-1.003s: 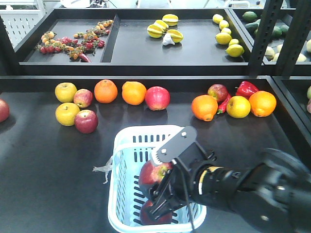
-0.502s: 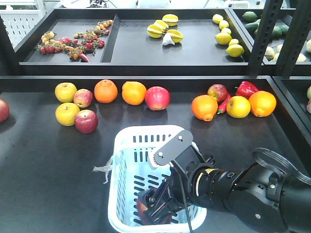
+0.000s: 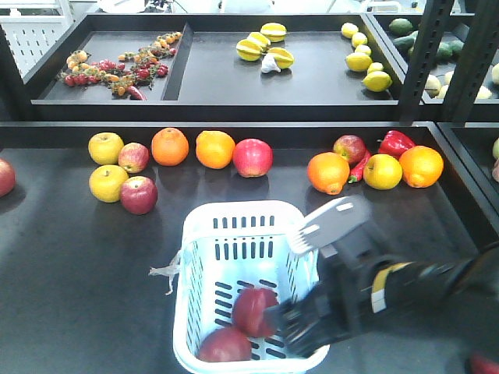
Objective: Pick three apples into basket with both arms
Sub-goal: 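Lift the second apple, move it over the basket and release, then return the right gripper to a third red apple and grasp it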
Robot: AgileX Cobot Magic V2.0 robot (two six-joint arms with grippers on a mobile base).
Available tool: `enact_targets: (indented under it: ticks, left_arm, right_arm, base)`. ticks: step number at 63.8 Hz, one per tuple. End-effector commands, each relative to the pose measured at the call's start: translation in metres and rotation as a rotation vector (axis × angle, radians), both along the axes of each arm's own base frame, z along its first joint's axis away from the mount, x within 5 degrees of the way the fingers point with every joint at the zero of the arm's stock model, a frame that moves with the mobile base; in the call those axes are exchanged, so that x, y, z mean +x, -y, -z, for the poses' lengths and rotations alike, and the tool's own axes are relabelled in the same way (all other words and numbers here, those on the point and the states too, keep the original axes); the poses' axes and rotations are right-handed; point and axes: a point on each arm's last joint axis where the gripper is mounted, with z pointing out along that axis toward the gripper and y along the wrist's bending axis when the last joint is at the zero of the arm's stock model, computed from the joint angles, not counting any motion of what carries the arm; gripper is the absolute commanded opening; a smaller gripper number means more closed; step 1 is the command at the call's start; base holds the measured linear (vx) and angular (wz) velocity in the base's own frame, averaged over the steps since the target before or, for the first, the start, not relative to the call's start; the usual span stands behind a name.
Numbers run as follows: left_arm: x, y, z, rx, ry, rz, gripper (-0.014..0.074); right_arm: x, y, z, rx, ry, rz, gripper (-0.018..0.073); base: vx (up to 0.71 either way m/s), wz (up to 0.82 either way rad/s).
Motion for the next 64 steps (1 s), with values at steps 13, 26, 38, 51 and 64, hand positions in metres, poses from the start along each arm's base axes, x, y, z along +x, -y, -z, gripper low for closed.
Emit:
enact_targets:
  ticks: [13,26,38,51,64]
  left_arm:
    - [0.0,0.0,-0.013,-0.017,0.083,0.008,0.0569]
    - [0.0,0.0,-0.013,-0.017,0.083,0.008,0.0569]
    - [0.0,0.0,-0.013,-0.017,0.083,0.008,0.0569]
    - [0.0,0.0,-0.013,-0.017,0.083,0.008,0.0569]
    - [0.0,0.0,-0.013,-0.017,0.083,0.008,0.0569]
  right_arm:
    - [0.029,0.087,-0.015,-0.116,-0.008,0.329,0.0612]
    - [0.03,0.145,-0.008,-0.226,-0.09,0.543,0.0599]
    - [0.025,0.189,-0.008,-0.25,-0.132,0.728,0.0594]
    - [0.021,0.206,-0.005,-0.25,-0.149,0.809,0.0595]
    - [0.022,0.208,0.025,-0.274,-0.208,0.795,0.0595]
  base:
    - [0.0,0.0]
    - [0.0,0.0]
    - [0.0,0.0]
    - [0.0,0.0]
    - [0.0,0.0]
